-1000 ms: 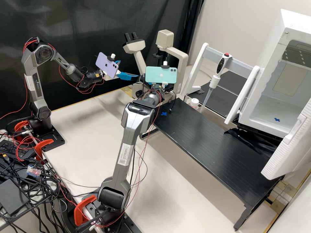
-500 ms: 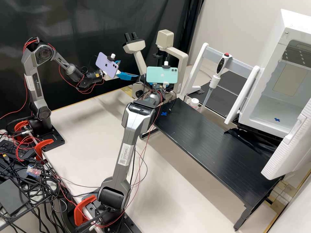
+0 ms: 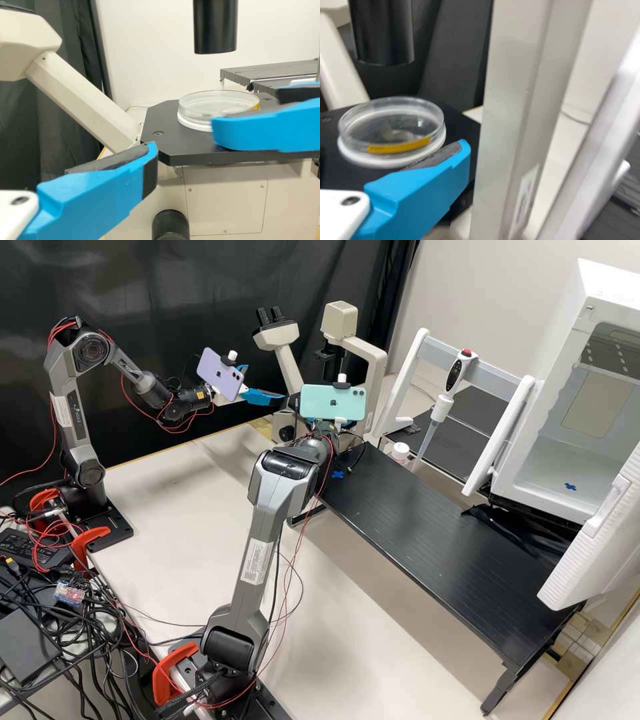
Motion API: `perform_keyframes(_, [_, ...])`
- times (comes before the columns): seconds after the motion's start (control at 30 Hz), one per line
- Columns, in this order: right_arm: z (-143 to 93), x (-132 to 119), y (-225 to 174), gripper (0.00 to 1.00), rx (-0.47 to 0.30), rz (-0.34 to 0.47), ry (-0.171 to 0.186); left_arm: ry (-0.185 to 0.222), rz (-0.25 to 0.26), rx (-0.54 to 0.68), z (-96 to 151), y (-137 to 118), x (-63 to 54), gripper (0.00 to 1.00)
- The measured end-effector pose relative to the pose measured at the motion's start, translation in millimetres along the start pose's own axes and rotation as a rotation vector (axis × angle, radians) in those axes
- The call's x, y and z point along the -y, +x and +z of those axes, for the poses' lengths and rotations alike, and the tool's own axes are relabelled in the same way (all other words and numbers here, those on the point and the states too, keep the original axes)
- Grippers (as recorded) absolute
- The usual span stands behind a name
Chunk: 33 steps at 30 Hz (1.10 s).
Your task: Move the petri dish to the microscope
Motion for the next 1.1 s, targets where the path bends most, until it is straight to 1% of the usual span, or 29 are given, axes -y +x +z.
perform_keyframes(0.03, [-1,0,-5,1.0,-0.007,0.005,-0.006,0.0,0.0,0.0,0,0,0.0,1.0])
perform_keyframes(0.1, [-2,0,-22,1.0,-0.036,0.017,-0.04,0.0,0.0,0.0,0,0,0.0,1.0])
perform_keyframes(0.13, [-3,0,-35,1.0,-0.065,0.027,-0.065,0.0,0.0,0.0,0,0,0.0,1.0])
perform_keyframes(0.17, [-5,1,-44,1.0,-0.088,0.036,-0.08,0.0,0.0,0.0,0,0,0.0,1.0])
perform_keyframes(0.2, [-8,2,-58,1.0,-0.129,0.054,-0.101,0.0,0.0,0.0,0,0,0.0,1.0])
perform_keyframes(0.23, [-7,4,-64,1.0,-0.135,0.055,-0.104,0.0,0.0,0.0,0,0,0.0,1.0])
perform_keyframes(0.33, [-22,1,-106,1.0,-0.266,0.139,-0.151,0.0,0.0,0.0,0,0,0.0,1.0])
perform_keyframes(0.37, [-23,0,-114,1.0,-0.287,0.157,-0.157,0.0,0.0,0.0,0,0,0.0,1.0])
perform_keyframes(0.4, [-28,-2,-132,1.0,-0.351,0.21,-0.173,0.0,0.0,0.0,0,0,0.0,1.0])
perform_keyframes(0.43, [-27,-1,-143,1.0,-0.371,0.229,-0.176,0.0,0.0,0.0,0,0,0.0,1.0])
perform_keyframes(0.47, [-28,-3,-154,1.0,-0.401,0.265,-0.182,0.0,0.0,0.0,0,0,0.0,1.0])
perform_keyframes(0.53, [-23,-4,-175,1.0,-0.426,0.316,-0.186,0.0,0.0,0.0,0,0,0.0,1.0])
perform_keyframes(0.57, [-20,-2,-179,1.0,-0.423,0.318,-0.181,0.0,0.0,0.0,0,0,0.0,1.0])
perform_keyframes(0.6, [-13,-3,-192,1.0,-0.414,0.348,-0.178,0.0,0.0,0.0,0,0,0.0,1.0])
perform_keyframes(0.67, [-4,-2,-202,1.0,-0.382,0.359,-0.171,0.0,0.0,0.0,0,0,0.0,1.0])
perform_keyframes(0.73, [14,1,-216,1.0,-0.298,0.381,-0.138,0.0,0.0,0.0,0,0,0.0,1.0])
perform_keyframes(0.77, [18,-1,-219,1.0,-0.276,0.396,-0.129,0.0,0.0,0.0,0,0,0.0,1.0])
perform_keyframes(0.83, [35,0,-229,1.0,-0.185,0.441,-0.094,0.0,0.0,0.0,0,0,0.0,1.0])
perform_keyframes(0.87, [45,0,-236,1.0,-0.125,0.475,-0.073,0.0,0.0,0.0,0,0,0.0,1.0])
perform_keyframes(0.93, [58,1,-245,1.0,-0.035,0.528,-0.032,0.0,0.0,0.0,0,0,0.0,1.0])
perform_keyframes(0.97, [63,1,-249,1.0,-0.002,0.551,-0.021,0.0,0.0,0.0,0,0,0.0,1.0])
perform_keyframes(1.0, [71,1,-254,1.0,0.047,0.578,0.003,0.0,0.0,0.0,0,0,0.0,1.0])
perform_keyframes(1.03, [78,1,-259,1.0,0.086,0.604,0.021,0.0,0.0,0.0,0,0,0.0,1.0])
perform_keyframes(1.1, [86,0,-266,1.0,0.13,0.633,0.044,0.0,0.0,0.0,0,0,0.0,1.0])
